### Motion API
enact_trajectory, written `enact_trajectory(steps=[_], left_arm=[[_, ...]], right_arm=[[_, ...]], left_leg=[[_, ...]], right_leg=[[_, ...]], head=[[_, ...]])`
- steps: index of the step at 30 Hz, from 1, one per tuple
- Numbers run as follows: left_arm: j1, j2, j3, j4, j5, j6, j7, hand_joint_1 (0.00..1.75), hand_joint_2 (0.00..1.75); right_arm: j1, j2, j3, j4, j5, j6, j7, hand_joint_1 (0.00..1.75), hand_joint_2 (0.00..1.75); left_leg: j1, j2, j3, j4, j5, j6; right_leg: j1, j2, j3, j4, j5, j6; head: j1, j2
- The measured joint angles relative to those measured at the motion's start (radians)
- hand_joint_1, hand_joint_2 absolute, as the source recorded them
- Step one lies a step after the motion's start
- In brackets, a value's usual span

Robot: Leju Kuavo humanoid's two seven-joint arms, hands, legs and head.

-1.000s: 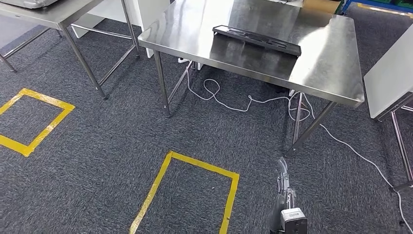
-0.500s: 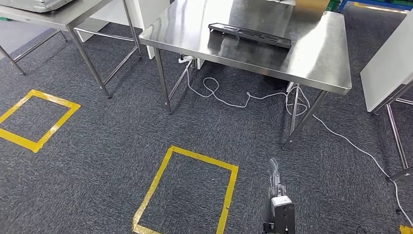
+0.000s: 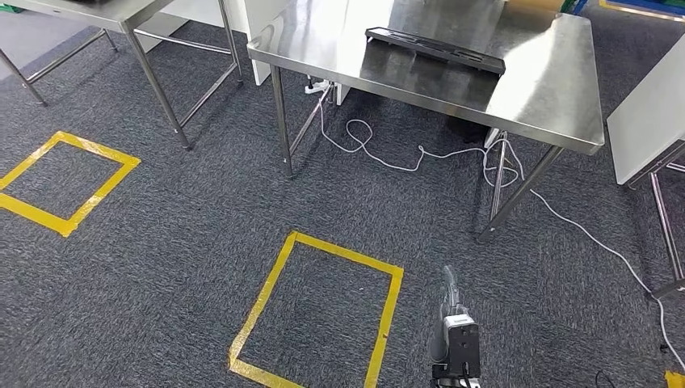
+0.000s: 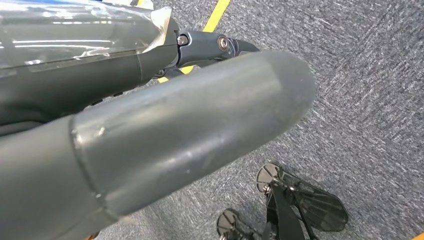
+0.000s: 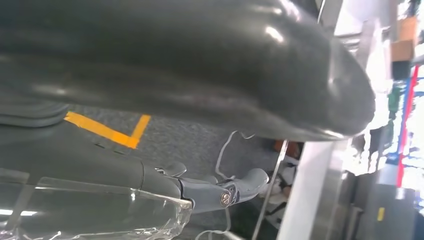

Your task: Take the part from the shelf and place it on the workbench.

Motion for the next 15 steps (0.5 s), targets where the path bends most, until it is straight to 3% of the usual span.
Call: enact_trajectory(steps=[1, 3, 5, 7, 9, 11, 13, 15], left_arm=[[0.000, 0.000, 0.002, 0.000, 0.000, 0.003, 0.001, 0.00, 0.00], [0.000, 0.000, 0.007, 0.000, 0.000, 0.008, 0.005, 0.00, 0.00], [0.000, 0.000, 0.010, 0.000, 0.000, 0.009, 0.006, 0.00, 0.00], [0.002, 0.001, 0.011, 0.000, 0.000, 0.010, 0.006, 0.00, 0.00], [0.005, 0.002, 0.012, 0.000, 0.000, 0.013, 0.008, 0.00, 0.00], [0.005, 0.003, 0.013, 0.000, 0.000, 0.017, 0.014, 0.00, 0.00], [0.006, 0.004, 0.014, 0.000, 0.002, 0.023, 0.023, 0.00, 0.00], [0.008, 0.004, 0.016, 0.000, 0.010, 0.031, 0.033, 0.00, 0.00]], right_arm=[[-0.001, -0.002, 0.000, 0.006, -0.012, -0.003, 0.001, 0.00, 0.00], [-0.005, -0.003, -0.002, 0.016, -0.027, -0.004, 0.002, 0.00, 0.00], [-0.010, -0.004, -0.003, 0.024, -0.033, -0.004, 0.002, 0.00, 0.00], [-0.012, -0.005, -0.003, 0.031, -0.036, -0.004, 0.002, 0.00, 0.00], [-0.016, -0.005, -0.004, 0.036, -0.041, -0.004, 0.002, 0.00, 0.00], [-0.019, -0.004, -0.004, 0.041, -0.059, 0.000, 0.003, 0.00, 0.00], [-0.020, -0.004, -0.005, 0.051, -0.096, 0.015, 0.004, 0.00, 0.00], [-0.023, -0.004, -0.008, 0.069, -0.151, 0.048, 0.007, 0.00, 0.00]], left_leg=[[0.000, -0.006, 0.000, 0.000, 0.001, -0.001], [-0.002, -0.017, 0.000, 0.001, 0.004, -0.006], [-0.005, -0.026, -0.003, 0.001, 0.009, -0.015], [-0.006, -0.034, -0.005, -0.004, 0.016, -0.027], [-0.002, -0.029, -0.013, 0.004, 0.009, -0.039], [-0.001, -0.013, -0.045, 0.077, -0.041, -0.045], [-0.002, -0.002, -0.098, 0.200, -0.105, -0.049], [-0.002, 0.002, -0.125, 0.268, -0.121, -0.051]], right_leg=[[-0.001, 0.002, 0.018, -0.036, 0.022, 0.007], [-0.004, 0.016, 0.083, -0.173, 0.078, 0.019], [-0.002, 0.031, 0.119, -0.264, 0.108, 0.018], [0.003, 0.030, 0.121, -0.277, 0.114, 0.008], [-0.006, 0.022, 0.126, -0.284, 0.125, -0.008], [-0.013, 0.010, 0.128, -0.290, 0.133, -0.024], [-0.006, -0.004, 0.127, -0.290, 0.133, -0.030], [0.000, -0.020, 0.126, -0.290, 0.133, -0.031]], head=[[0.000, 0.000], [0.000, 0.000], [-0.001, 0.000], [-0.001, 0.000], [-0.002, 0.000], [-0.005, 0.000], [-0.006, 0.000], [-0.006, 0.000]])
